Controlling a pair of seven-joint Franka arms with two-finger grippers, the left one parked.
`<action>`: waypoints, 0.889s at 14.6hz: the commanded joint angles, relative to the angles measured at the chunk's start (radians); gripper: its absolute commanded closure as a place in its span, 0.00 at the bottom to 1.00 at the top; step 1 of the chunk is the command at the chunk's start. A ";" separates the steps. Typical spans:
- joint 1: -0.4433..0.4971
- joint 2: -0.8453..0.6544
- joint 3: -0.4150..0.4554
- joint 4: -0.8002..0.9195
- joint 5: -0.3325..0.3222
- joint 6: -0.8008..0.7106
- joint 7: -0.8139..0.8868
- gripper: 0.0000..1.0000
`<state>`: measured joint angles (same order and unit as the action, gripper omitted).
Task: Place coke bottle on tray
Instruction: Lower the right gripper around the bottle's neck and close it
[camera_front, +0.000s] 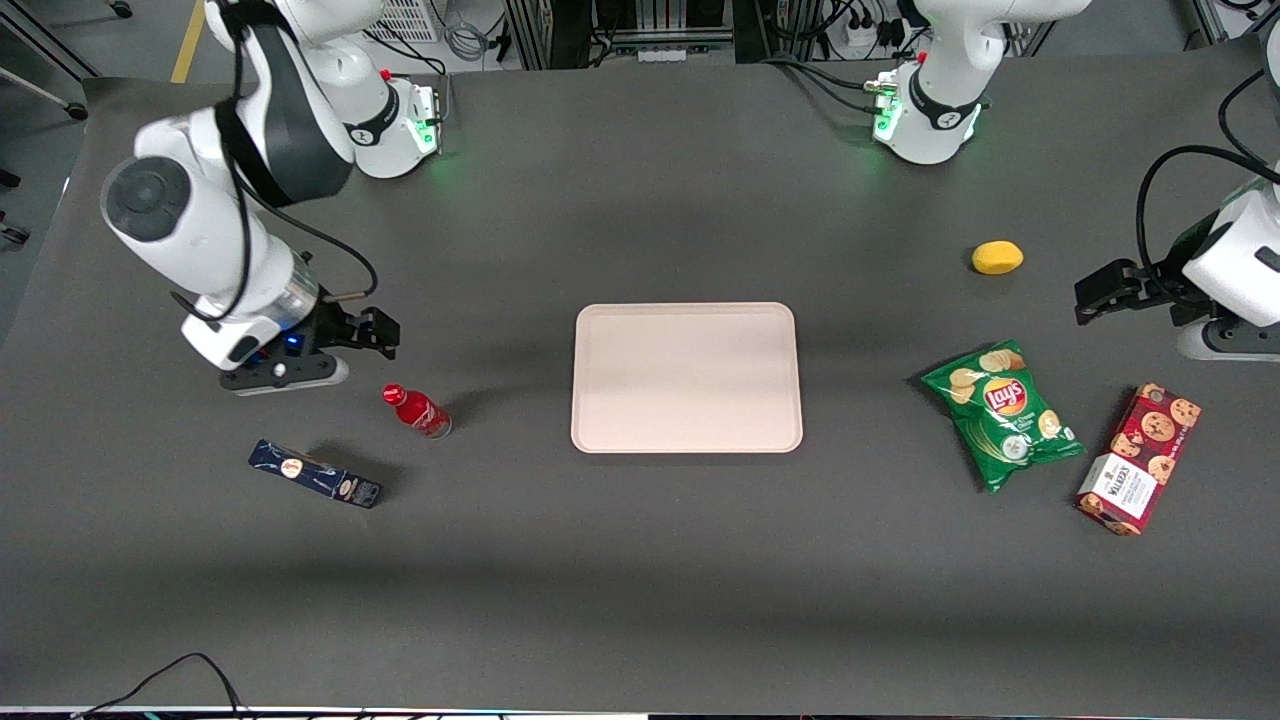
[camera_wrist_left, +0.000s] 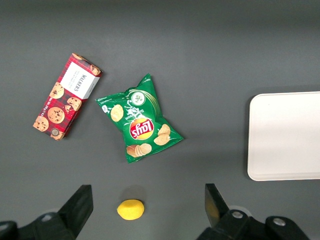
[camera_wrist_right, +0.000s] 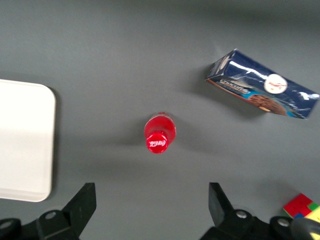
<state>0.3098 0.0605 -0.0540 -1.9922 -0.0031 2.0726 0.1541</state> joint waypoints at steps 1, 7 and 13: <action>0.005 0.060 -0.012 -0.031 0.015 0.079 -0.080 0.00; 0.006 0.162 -0.010 -0.030 0.015 0.213 -0.082 0.00; 0.006 0.203 -0.006 -0.040 0.017 0.257 -0.082 0.00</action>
<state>0.3093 0.2418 -0.0568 -2.0288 -0.0031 2.2931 0.1030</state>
